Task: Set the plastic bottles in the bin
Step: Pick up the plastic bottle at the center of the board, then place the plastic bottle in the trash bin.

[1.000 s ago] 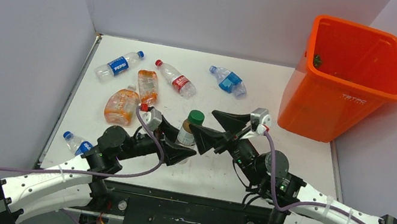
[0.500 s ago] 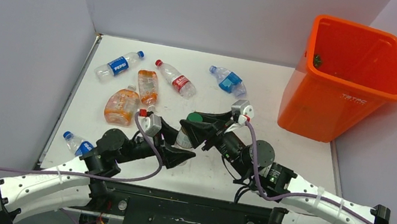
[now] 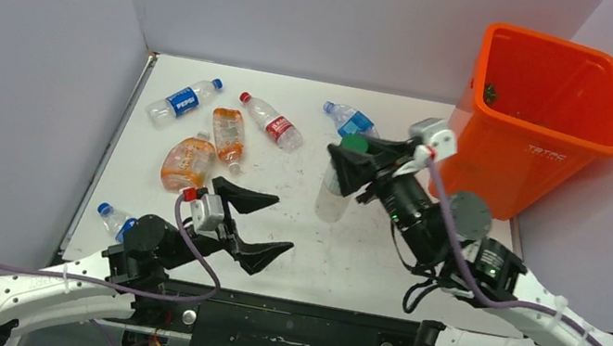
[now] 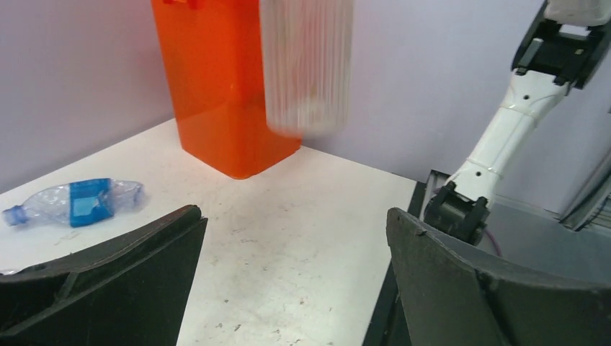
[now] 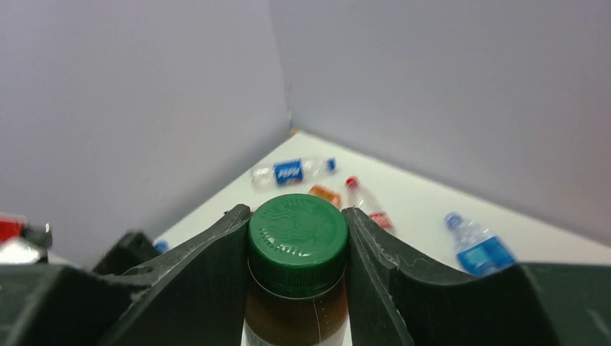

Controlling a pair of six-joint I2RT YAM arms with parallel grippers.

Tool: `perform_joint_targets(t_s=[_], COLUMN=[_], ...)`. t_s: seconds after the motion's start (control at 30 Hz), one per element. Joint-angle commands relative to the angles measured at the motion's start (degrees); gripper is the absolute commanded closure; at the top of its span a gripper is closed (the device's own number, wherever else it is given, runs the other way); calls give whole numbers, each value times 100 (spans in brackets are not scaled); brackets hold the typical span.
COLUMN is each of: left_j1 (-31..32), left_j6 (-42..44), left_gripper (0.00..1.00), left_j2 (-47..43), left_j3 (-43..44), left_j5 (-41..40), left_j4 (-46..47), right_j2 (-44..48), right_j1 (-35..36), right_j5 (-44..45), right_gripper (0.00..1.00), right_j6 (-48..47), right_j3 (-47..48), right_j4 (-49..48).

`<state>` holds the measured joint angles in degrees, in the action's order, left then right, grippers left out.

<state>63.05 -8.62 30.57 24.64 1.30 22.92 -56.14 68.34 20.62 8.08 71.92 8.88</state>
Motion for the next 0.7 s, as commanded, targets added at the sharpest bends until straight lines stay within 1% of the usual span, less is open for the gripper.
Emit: perform_joint_targets(t_s=[0.0, 0.07, 0.1, 0.17, 0.2, 0.23, 0.27, 0.3, 0.33, 0.4, 0.43, 0.47, 0.5, 0.57, 0.67], left_j1=[119, 120, 120, 120, 120, 120, 127, 140, 152, 171, 179, 200, 222, 279, 318], left_j6=[476, 496, 501, 510, 511, 515, 523, 560, 583, 585, 582, 581, 578, 595, 612], left_gripper=[4, 4, 4, 4, 4, 4, 4, 4, 4, 4, 4, 4, 4, 4, 4], left_j2=[-70, -56, -40, -2, 15, 53, 74, 82, 97, 100, 94, 90, 85, 104, 189], left_j3=[8, 22, 23, 35, 50, 68, 81, 94, 113, 144, 141, 138, 131, 128, 130], left_j5=[-767, -841, -850, -856, -845, -836, -834, -832, -834, -819, -791, -773, -776, -805, -856], left_j4=[-182, -194, -191, -214, -236, -280, -313, -344, -372, -403, -403, -403, -402, -411, -419], right_j2=[69, -164, -296, -593, -750, -900, -1076, -1258, -1407, -1736, -1893, -2015, -2100, -2381, -2869], right_j1=[2, 1, -6, -52, -127, -267, -511, -897, -1459, -2735, -3306, -3738, -4073, -4570, -5328], right_j5=[1467, 2371, 2765, 3456, 3578, 3595, 3579, 3479, 3325, 2759, 2563, 2463, 2446, 2585, 2781], right_gripper=[95, 95, 95, 95, 95, 95, 95, 95, 95, 95, 95, 95, 95, 95, 95], right_j6=[-1320, -2045, -2842, -4032, -4451, -4660, -4652, -4445, -3936, -2464, -1887, -1486, -1303, -1101, -641], right_j3=[1259, 1551, 1584, 1516, 1532, 1705, 1914, 2141, 2411, 3044, 3246, 3294, 3241, 3222, 3576], right_j4=[-77, -678, -1456, -2848, -3378, -3612, -3658, -3573, -3245, -2148, -1805, -1783, -1950, -2316, -2308])
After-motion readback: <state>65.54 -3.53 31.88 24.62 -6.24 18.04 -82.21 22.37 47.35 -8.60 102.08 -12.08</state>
